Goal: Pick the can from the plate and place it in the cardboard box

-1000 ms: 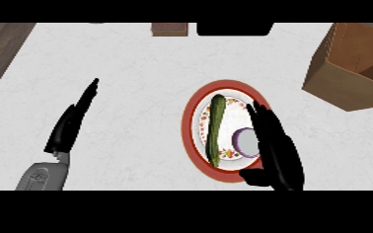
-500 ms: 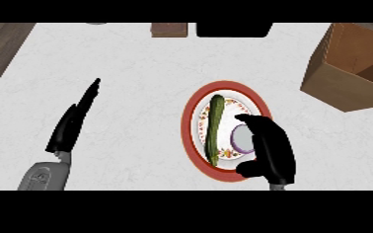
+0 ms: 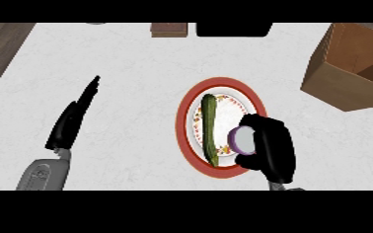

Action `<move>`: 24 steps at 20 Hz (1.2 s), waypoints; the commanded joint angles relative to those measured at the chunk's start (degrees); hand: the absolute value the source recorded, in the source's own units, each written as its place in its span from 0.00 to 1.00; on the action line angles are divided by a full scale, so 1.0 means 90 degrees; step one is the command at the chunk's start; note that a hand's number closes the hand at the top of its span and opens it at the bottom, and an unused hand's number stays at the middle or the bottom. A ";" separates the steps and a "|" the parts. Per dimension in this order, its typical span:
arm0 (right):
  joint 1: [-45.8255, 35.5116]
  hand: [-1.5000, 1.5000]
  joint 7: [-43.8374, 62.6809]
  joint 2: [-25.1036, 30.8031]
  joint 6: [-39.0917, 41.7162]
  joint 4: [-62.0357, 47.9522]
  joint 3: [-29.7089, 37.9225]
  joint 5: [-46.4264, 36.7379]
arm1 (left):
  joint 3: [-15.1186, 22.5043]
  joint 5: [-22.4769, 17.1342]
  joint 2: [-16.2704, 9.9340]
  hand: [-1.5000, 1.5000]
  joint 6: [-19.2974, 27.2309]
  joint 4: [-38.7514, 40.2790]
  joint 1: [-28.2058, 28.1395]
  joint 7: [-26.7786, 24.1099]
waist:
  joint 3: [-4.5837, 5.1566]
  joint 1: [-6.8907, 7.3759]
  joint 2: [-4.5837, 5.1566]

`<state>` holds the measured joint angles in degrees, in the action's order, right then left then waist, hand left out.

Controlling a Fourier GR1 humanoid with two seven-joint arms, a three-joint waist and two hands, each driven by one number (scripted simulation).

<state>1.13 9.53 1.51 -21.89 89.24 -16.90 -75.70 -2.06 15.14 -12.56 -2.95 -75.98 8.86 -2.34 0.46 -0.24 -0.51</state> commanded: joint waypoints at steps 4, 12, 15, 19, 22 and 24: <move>-0.2009 1.00 0.1747 -0.0162 0.1964 -0.1345 0.0830 -0.0480 | 0.0028 0.0014 -0.0008 0.50 -0.0083 0.0055 0.0118 -0.0113 | -0.0037 0.0254 0.0132; -0.5035 1.00 0.2804 -0.0080 0.3182 -0.3549 0.1997 -0.0423 | 0.0170 0.0228 0.0225 0.50 0.0149 0.0288 0.0173 -0.0204 | -0.0049 0.0221 0.0122; -0.5758 1.00 0.3062 0.0133 0.3171 -0.3926 0.2094 -0.0502 | 0.0103 0.0098 0.0166 0.50 -0.0015 0.0061 0.0188 0.0077 | -0.0051 0.0191 0.0096; -0.5751 1.00 0.3879 -0.0020 0.3500 -0.3024 0.1665 -0.0992 | -0.0249 -0.0024 -0.0097 0.50 -0.0051 0.0258 0.0125 -0.0076 | -0.0046 0.0040 0.0040; -0.6180 1.00 0.4115 0.0373 0.3925 -0.2714 0.1806 -0.1123 | 0.0054 0.0143 0.0135 0.50 0.0019 0.0114 -0.0112 -0.0117 | -0.0047 0.0020 0.0021; -0.6218 1.00 0.4396 0.0343 0.3970 -0.2546 0.1826 -0.1222 | -0.0035 0.0100 0.0125 0.50 0.0007 0.0156 0.0241 0.0102 | -0.0048 0.0017 0.0037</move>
<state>-52.48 44.98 3.54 10.79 62.78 -0.50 -84.78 -2.47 15.85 -11.90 -3.09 -74.39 10.45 -2.19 0.03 0.29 -0.07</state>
